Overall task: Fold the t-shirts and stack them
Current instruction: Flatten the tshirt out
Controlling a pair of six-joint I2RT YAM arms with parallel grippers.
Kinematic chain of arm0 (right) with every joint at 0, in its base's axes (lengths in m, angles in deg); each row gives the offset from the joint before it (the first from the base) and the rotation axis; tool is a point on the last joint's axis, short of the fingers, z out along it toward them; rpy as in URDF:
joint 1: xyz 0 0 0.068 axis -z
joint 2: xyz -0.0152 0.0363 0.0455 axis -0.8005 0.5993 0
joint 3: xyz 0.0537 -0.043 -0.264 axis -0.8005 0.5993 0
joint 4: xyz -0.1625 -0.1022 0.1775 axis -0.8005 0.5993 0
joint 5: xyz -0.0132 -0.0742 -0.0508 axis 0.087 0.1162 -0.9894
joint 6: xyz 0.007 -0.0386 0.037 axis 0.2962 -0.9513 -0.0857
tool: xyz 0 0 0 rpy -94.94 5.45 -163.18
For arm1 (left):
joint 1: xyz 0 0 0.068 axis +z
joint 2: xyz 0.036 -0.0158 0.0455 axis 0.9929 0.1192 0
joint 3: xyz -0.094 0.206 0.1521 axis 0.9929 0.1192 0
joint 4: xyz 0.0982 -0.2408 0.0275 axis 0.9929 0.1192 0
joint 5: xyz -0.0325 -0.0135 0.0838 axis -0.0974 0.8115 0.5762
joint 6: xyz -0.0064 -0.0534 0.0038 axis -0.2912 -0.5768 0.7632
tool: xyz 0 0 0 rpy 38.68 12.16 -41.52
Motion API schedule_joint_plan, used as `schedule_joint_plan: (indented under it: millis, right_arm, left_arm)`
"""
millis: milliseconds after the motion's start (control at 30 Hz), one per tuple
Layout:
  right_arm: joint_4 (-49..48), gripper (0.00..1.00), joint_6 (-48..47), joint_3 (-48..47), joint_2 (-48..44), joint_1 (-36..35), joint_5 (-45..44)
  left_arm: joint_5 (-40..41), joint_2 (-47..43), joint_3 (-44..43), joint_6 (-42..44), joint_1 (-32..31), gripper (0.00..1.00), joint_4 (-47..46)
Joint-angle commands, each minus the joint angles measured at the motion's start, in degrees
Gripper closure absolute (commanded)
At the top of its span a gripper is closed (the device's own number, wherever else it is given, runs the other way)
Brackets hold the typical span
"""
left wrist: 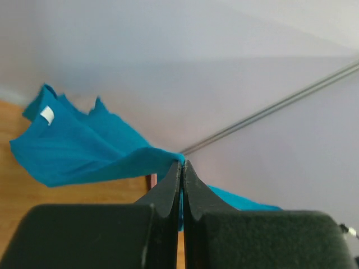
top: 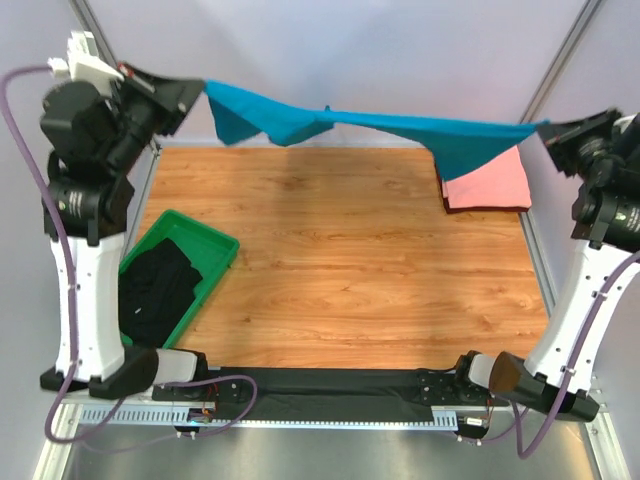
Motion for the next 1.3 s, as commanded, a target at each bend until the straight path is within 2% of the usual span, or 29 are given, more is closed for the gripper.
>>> schedule_joint_plan:
  millis: [0, 33, 100, 200, 233, 367, 433, 500, 633, 833, 967, 1100, 1267]
  right_arm:
    - [3.2, 1.00, -8.9, 9.5, -1.8, -0.2, -5.7]
    - [4.0, 1.00, -9.7, 11.7, -3.4, -1.0, -7.3]
    - [3.6, 1.00, -10.9, 19.9, -6.0, -1.6, -9.8]
    - [4.9, 1.00, -10.1, 30.1, -10.4, -2.2, -12.3]
    - [5.2, 1.00, -10.1, 32.3, -12.4, -2.6, -13.2]
    - [8.9, 1.00, -8.4, 40.7, -16.7, -2.7, -20.8]
    - [9.3, 1.00, -7.9, 46.8, -18.4, -2.7, -21.7]
    - [9.5, 1.00, -7.9, 53.8, -21.0, -3.2, -23.3]
    - [12.1, 1.00, -7.1, 58.0, -23.5, -3.5, -28.2]
    - [16.1, 1.00, -2.6, 58.6, -27.4, -3.5, -35.2]
    - [23.6, 1.00, 4.7, 58.6, -31.8, -3.5, -45.5]
    - [23.1, 1.00, 6.5, 58.1, -36.6, -3.5, -48.3]
    - [23.9, 1.00, 4.8, 56.6, -33.4, -3.5, -48.1]
  left_arm:
    - [1.5, -5.3, 16.8, 3.2, -0.8, 1.00, -2.1]
    - [1.5, -9.5, 24.8, 3.5, -1.0, 1.00, -2.5]
    - [3.6, -13.0, 31.8, 3.8, -1.9, 1.00, -0.3]
    - [5.4, -20.8, 48.5, 3.7, -2.0, 1.00, 3.4]
    - [7.0, -24.9, 51.9, 3.4, -2.2, 1.00, 4.9]
    - [5.7, -31.8, 64.5, 3.7, -2.2, 1.00, 6.7]
    - [5.0, -34.6, 69.4, 3.5, -2.2, 1.00, 7.6]
    - [6.4, -36.0, 71.4, 4.1, -2.3, 1.00, 10.0]
    - [9.6, -38.8, 74.6, 5.2, -2.3, 1.00, 15.0]
    - [5.0, -40.6, 79.3, 3.5, -2.6, 1.00, 15.5]
    - [3.3, -41.8, 81.8, 2.7, -2.9, 1.00, 15.1]
    - [2.4, -41.5, 82.3, 2.7, -3.3, 1.00, 13.9]
    - [2.1, -39.5, 82.8, 2.3, -3.9, 1.00, 10.6]
